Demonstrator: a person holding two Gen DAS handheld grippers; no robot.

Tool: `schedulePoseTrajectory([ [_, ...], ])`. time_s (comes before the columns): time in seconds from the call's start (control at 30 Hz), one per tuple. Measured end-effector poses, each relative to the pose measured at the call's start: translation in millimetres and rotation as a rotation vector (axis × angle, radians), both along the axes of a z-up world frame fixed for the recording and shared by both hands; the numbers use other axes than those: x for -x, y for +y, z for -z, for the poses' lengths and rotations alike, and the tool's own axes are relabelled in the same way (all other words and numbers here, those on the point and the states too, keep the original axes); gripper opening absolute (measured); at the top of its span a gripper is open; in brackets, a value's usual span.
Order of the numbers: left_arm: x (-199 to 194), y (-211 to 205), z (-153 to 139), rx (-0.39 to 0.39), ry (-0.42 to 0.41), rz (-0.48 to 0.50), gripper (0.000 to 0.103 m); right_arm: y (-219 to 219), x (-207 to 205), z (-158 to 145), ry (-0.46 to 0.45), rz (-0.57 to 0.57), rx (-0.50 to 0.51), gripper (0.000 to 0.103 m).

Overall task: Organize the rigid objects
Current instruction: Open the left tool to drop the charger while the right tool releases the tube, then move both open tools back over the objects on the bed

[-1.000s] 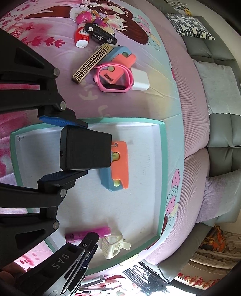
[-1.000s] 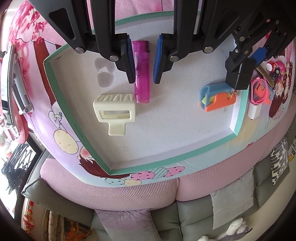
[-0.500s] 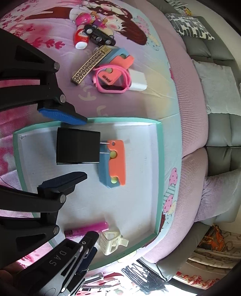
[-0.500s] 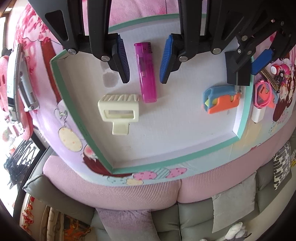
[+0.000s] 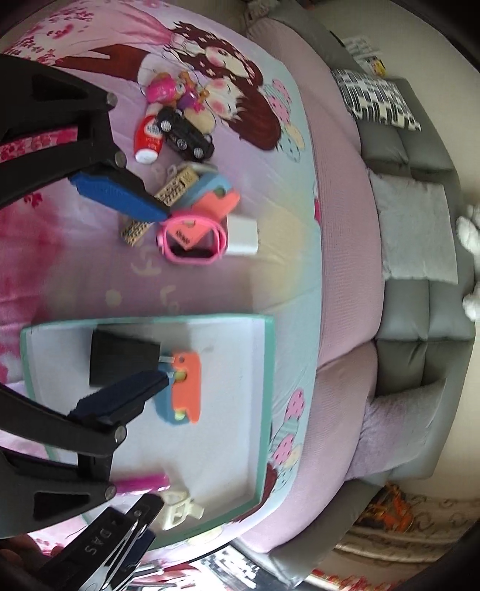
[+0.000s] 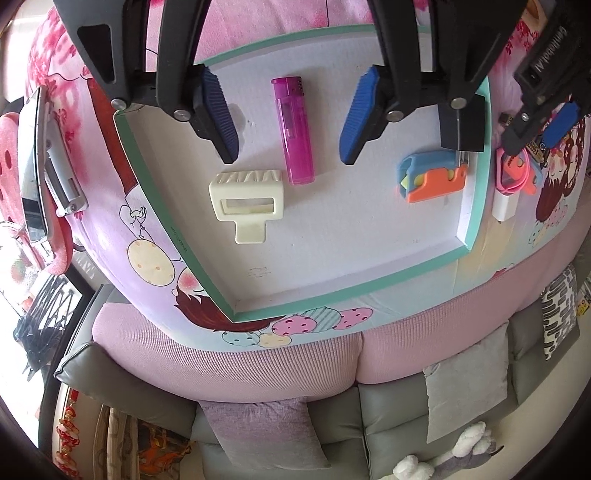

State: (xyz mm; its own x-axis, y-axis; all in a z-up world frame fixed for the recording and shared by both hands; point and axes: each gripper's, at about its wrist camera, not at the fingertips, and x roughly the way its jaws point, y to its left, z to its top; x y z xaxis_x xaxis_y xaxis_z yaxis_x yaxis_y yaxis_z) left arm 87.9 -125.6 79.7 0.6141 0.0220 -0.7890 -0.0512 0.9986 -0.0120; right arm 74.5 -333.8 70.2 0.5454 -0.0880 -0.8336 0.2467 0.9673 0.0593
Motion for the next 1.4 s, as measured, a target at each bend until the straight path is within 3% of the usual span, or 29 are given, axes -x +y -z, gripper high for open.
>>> schedulePoseTrajectory([
  [0.03, -1, 5, 1, 0.001, 0.001, -0.024, 0.088, 1, 0, -1, -0.009, -0.002, -0.006, 0.068],
  [0.17, -2, 26, 5, 0.009, 0.013, -0.103, 0.09, 2, 0, -2, -0.037, -0.006, -0.028, 0.09],
  [0.33, 0, 43, 5, -0.001, -0.012, -0.186, 0.097, 4, -2, -1, -0.04, -0.017, -0.035, 0.102],
  [0.73, 3, 66, 1, -0.019, -0.045, -0.266, 0.101, 17, -2, -5, -0.081, -0.041, -0.015, 0.103],
  [1.0, 8, 89, -4, -0.003, -0.064, -0.33, 0.101, 38, -5, -7, -0.127, -0.1, -0.106, 0.103],
  [1.4, 19, 118, -14, -0.002, -0.156, -0.393, 0.101, 72, -6, -9, -0.181, -0.16, -0.162, 0.103],
])
